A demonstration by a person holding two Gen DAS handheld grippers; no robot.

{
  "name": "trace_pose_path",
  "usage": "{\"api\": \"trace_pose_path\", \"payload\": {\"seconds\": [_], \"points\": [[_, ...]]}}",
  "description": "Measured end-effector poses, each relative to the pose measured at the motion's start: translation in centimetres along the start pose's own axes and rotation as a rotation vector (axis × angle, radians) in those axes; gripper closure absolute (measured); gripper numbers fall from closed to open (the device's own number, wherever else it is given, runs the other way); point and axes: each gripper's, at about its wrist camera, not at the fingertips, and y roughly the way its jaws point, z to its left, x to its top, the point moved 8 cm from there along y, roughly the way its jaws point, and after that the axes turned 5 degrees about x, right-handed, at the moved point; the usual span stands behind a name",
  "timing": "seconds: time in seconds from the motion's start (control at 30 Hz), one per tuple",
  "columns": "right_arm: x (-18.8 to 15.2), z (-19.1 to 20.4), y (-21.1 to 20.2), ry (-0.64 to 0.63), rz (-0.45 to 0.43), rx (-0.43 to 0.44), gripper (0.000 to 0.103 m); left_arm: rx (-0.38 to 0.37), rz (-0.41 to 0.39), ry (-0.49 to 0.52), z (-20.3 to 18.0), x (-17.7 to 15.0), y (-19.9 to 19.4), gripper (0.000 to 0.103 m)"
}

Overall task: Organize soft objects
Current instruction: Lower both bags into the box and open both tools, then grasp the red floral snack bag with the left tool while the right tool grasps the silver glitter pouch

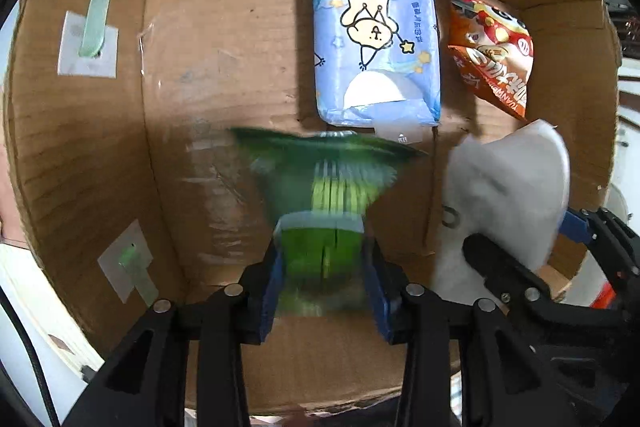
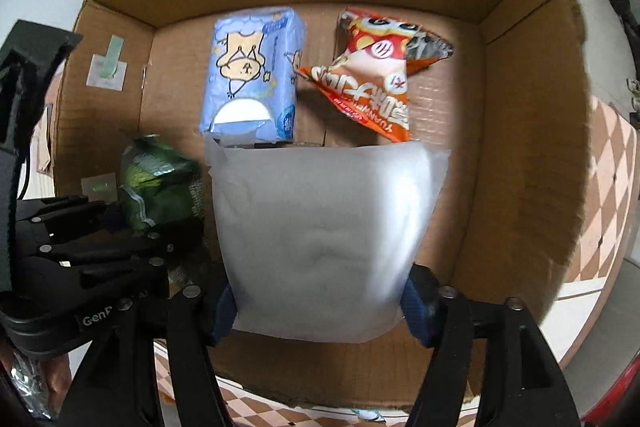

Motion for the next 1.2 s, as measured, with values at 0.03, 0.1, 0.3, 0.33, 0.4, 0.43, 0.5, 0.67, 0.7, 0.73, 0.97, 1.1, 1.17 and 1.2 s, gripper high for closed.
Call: {"api": "trace_pose_path", "payload": {"seconds": [0.03,0.1,0.3,0.33,0.4,0.43,0.5,0.67,0.7,0.73,0.97,1.1,1.17,1.2], "points": [[0.0,-0.1,0.2,-0.001,0.016,0.000,0.028,-0.009,-0.002,0.000,0.1,0.0,-0.1,0.061],[-0.1,-0.3,0.2,-0.007,0.023,-0.007,0.016,-0.002,-0.029,-0.002,0.8,-0.1,-0.8,0.040],[0.2,-0.4,-2.3,-0.006,-0.031,-0.005,0.000,-0.007,-0.142,-0.044,3.1,-0.8,-4.6,0.007],[0.0,-0.3,-3.2,-0.009,-0.054,-0.012,0.000,-0.002,-0.160,-0.045,3.3,-1.1,-5.2,0.006],[-0.2,0.0,-4.4,-0.015,-0.086,-0.027,0.000,0.030,-0.228,-0.048,4.0,-2.2,-7.3,0.005],[-0.4,0.2,-5.3,-0.021,-0.106,-0.036,0.000,0.048,-0.267,-0.050,4.0,-2.8,-8.4,0.005],[-1.3,0.7,-7.1,-0.033,-0.148,-0.042,0.000,0.094,-0.360,-0.070,4.7,-4.7,-10.8,0.005],[-6.1,2.1,-9.3,-0.060,-0.217,-0.017,0.000,0.194,-0.488,-0.084,5.5,-10.5,-12.6,0.005],[-7.4,2.0,-9.1,-0.059,-0.221,-0.022,0.000,0.224,-0.475,-0.057,5.4,-11.7,-11.4,0.005],[-8.8,1.8,-8.7,-0.061,-0.223,-0.035,0.000,0.249,-0.454,-0.033,5.0,-12.5,-9.8,0.005],[-17.4,-1.7,-2.2,0.062,-0.141,-0.040,0.000,0.285,-0.254,0.084,2.9,-15.1,0.9,0.012],[-19.5,-3.3,1.0,0.147,-0.109,0.015,0.001,0.275,-0.204,0.101,1.7,-13.6,4.6,0.012],[-19.1,-3.7,1.4,0.156,-0.133,0.025,0.001,0.268,-0.184,0.102,1.1,-12.9,5.9,0.012],[-18.8,-3.9,1.7,0.156,-0.143,0.026,0.001,0.268,-0.181,0.106,1.0,-12.7,6.2,0.012]]}}
